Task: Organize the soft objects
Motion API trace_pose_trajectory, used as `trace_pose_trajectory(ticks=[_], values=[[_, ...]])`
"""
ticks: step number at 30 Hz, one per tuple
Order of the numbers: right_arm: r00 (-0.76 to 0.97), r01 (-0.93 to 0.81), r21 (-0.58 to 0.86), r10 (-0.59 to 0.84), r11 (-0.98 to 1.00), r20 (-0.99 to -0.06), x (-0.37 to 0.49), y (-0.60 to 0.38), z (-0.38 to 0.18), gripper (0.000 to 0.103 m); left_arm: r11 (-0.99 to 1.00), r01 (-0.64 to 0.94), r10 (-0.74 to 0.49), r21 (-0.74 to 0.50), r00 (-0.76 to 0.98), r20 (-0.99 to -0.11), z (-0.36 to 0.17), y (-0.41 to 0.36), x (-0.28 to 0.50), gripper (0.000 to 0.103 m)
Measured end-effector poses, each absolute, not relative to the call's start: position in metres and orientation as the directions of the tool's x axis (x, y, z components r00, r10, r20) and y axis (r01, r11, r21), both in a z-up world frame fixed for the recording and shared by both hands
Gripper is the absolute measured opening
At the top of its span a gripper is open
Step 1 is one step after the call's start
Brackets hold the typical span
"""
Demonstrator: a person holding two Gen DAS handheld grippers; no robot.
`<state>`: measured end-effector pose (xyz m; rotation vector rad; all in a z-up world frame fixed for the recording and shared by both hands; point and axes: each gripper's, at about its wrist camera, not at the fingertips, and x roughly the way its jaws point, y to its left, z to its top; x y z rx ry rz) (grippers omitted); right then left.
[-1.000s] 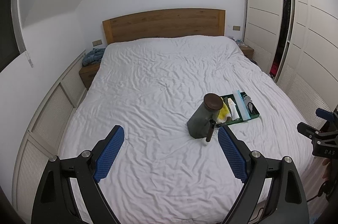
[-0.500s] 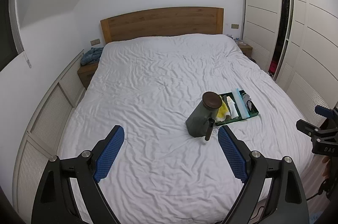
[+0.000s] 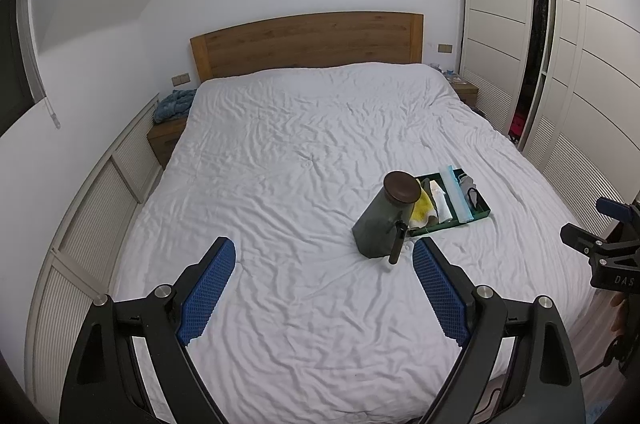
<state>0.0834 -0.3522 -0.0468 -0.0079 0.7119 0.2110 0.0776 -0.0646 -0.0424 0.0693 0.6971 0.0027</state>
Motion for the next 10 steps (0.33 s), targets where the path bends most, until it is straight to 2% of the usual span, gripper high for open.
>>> trace_pose_trajectory(ticks=[10], values=[[0.737, -0.196, 0.064, 0.19, 0.979, -0.649, 0.0832, -0.3523, -0.0467, 0.103, 0.998, 0.022, 0.022, 0.059, 0.764, -0.645, -0.0424, -0.0647, 0.0783, 0.087]])
